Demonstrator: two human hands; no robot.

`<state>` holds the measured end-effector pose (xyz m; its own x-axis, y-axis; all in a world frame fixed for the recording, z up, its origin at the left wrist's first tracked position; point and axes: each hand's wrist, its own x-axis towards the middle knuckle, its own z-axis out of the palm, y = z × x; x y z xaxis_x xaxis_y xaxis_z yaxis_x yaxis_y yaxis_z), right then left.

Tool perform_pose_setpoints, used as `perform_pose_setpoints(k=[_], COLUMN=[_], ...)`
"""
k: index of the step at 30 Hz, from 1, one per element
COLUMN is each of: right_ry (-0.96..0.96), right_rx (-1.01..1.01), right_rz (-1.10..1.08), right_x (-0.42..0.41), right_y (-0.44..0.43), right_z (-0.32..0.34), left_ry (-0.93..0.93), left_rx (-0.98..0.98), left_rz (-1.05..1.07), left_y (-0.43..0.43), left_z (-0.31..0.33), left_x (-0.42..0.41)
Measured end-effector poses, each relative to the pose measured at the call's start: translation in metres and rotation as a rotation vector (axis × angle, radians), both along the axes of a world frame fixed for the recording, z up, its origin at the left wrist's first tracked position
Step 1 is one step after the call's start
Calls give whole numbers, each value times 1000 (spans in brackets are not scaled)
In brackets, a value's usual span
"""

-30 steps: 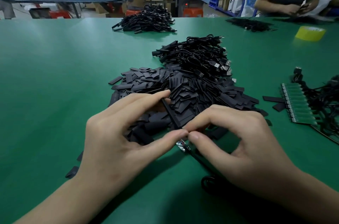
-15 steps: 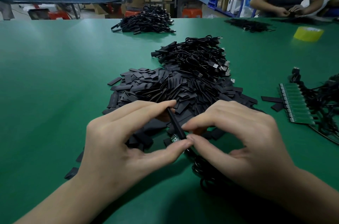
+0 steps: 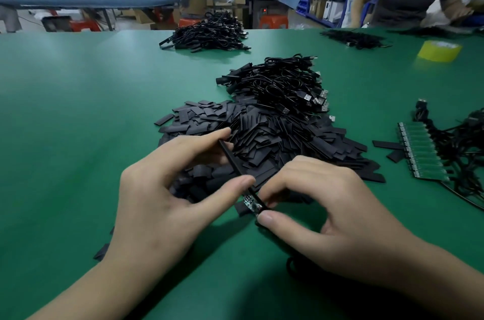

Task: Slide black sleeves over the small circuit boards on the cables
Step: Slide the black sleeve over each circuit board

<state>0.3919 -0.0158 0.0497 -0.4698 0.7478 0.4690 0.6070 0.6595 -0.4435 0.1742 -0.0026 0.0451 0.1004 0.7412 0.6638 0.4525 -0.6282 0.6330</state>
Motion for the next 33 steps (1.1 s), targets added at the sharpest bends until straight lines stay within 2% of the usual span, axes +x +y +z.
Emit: perform_pose_setpoints(k=[3, 6, 9, 11, 13, 15, 18, 24, 26, 29, 33], right_ry=[-57, -27, 145, 311, 396, 331, 124, -178, -272, -312, -322], right_rx=[-5, -17, -55, -117, -153, -128, -4, 132, 110, 87, 89], right_rz=[-33, -70, -163, -226, -285, -359, -470, -570, -589, -531, -318], right_x=[1, 3, 9, 16, 26, 36, 45, 31, 23, 5, -14], right_y=[2, 3, 7, 14, 27, 47, 89, 202, 225, 220, 141], right_z=[-1, 0, 4, 8, 17, 27, 52, 115, 128, 124, 81], left_ry=[-33, 55, 192, 242, 257, 266, 340, 518, 580, 635, 733], left_rx=[-42, -101, -160, -171, -156, -119, -62, -102, -107, -77, -85], left_rz=[12, 41, 88, 88, 82, 74, 104, 70, 66, 56, 41], left_y=[3, 6, 7, 6, 5, 5, 6, 2, 1, 2, 6], left_z=[-3, -5, -9, -13, -15, -16, -16, -16, -16, -17, -21], left_x=[-1, -1, -1, -1, 0, 1, 2, 4, 4, 1, -2])
